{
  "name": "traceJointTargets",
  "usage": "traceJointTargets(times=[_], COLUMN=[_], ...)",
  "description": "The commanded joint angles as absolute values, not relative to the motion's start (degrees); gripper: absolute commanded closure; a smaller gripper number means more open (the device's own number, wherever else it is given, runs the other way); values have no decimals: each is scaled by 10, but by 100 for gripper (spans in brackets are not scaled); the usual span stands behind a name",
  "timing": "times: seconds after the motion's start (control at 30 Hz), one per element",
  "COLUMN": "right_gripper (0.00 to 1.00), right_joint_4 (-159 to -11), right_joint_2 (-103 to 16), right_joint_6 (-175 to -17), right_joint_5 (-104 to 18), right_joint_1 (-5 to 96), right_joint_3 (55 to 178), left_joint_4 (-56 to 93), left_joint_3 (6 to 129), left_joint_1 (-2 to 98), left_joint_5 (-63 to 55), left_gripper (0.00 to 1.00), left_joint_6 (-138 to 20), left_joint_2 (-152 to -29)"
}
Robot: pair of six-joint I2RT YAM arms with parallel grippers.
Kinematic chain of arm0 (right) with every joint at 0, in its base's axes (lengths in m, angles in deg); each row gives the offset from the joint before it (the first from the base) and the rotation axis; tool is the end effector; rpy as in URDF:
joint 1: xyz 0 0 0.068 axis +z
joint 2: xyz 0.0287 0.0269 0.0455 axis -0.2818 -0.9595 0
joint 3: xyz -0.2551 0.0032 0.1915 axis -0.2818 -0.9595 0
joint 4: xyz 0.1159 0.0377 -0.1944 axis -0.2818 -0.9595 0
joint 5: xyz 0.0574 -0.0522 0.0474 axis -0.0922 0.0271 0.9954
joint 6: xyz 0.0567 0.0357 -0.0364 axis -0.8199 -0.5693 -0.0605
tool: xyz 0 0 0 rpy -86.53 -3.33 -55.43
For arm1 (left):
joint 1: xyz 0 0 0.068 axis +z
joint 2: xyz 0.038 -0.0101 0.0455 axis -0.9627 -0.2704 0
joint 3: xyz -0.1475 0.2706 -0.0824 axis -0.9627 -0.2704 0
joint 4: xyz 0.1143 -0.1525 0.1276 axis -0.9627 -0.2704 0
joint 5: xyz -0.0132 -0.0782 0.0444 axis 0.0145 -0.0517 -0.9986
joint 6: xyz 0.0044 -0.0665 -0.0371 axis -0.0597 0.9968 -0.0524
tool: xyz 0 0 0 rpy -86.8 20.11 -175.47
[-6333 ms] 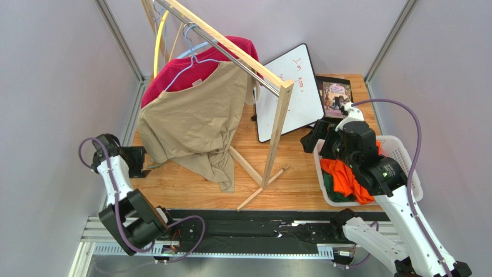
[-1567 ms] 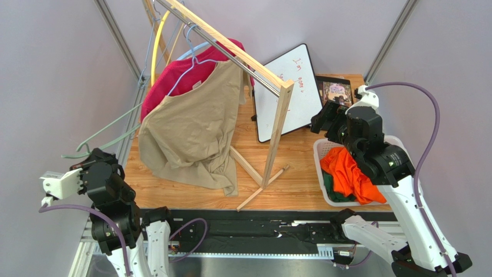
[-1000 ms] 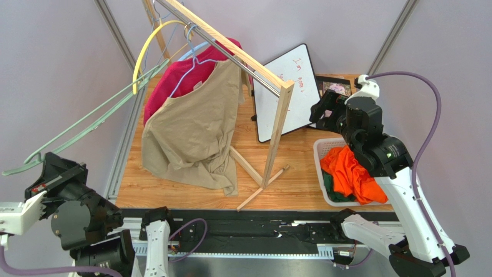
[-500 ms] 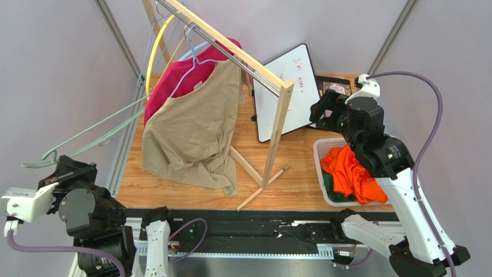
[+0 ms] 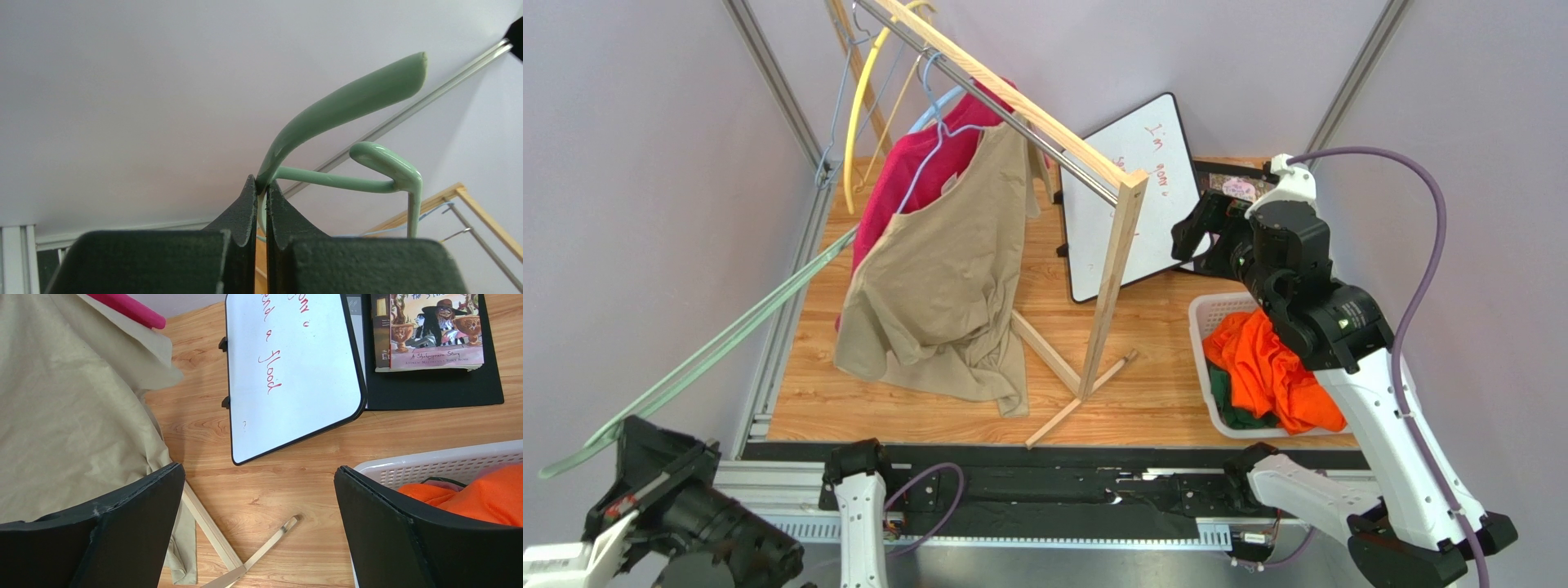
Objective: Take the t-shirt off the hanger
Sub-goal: Pass the hanger from the left arm to the right
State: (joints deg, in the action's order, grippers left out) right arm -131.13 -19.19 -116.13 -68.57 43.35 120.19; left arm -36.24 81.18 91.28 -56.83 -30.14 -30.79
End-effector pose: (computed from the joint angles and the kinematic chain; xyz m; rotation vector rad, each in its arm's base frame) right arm 0.1388 0.0488 0.4544 0.1982 1.9821 0.3057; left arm -0.1572 -0.0006 0.4503 -1.1502 0.7254 0.1500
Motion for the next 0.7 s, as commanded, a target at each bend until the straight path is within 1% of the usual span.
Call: traceJointTargets(times=[0.0, 0.13, 0.2, 0.3, 0.4, 0.5, 0.53, 0.6, 0.63, 0.67], right_gripper=[0, 0, 0, 0, 0, 0, 0, 0, 0, 0], right_joint_4=[-1278, -1277, -1277, -1277, -1276, -1271, -1270, -1267, -1264, -1260], right_joint_2=[-189, -188, -189, -195, -200, -199, -199, -192, -189, -182], right_joint_6=[-1144, -1145, -1144, -1140, -1137, -1135, -1134, -1130, -1127, -1125], right_joint_5=[-666, -672, -672, -667, -661, -644, -632, -618, -609, -607], right_joint_1=[437, 437, 437, 436, 437, 437, 437, 437, 437, 437], right_joint_3=[1210, 1210, 1211, 1215, 1213, 1210, 1208, 1202, 1199, 1195], left_joint_4=[-300, -295, -298, -294, -317, -323, -304, -275, -248, -233], left_joint_3=[889, 973, 989, 1012, 1055, 1074, 1055, 1023, 993, 980], left_joint_1=[913, 905, 902, 888, 882, 881, 881, 880, 880, 880], left_joint_5=[-563, -573, -564, -547, -499, -380, -302, -220, -156, -129], left_gripper=[100, 100, 100, 100, 100, 100, 100, 100, 100, 100], left_joint_6=[-391, -431, -438, -454, -463, -478, -478, -475, -470, -461], left_joint_2=[-345, -393, -402, -411, -434, -443, -433, -423, -417, -415])
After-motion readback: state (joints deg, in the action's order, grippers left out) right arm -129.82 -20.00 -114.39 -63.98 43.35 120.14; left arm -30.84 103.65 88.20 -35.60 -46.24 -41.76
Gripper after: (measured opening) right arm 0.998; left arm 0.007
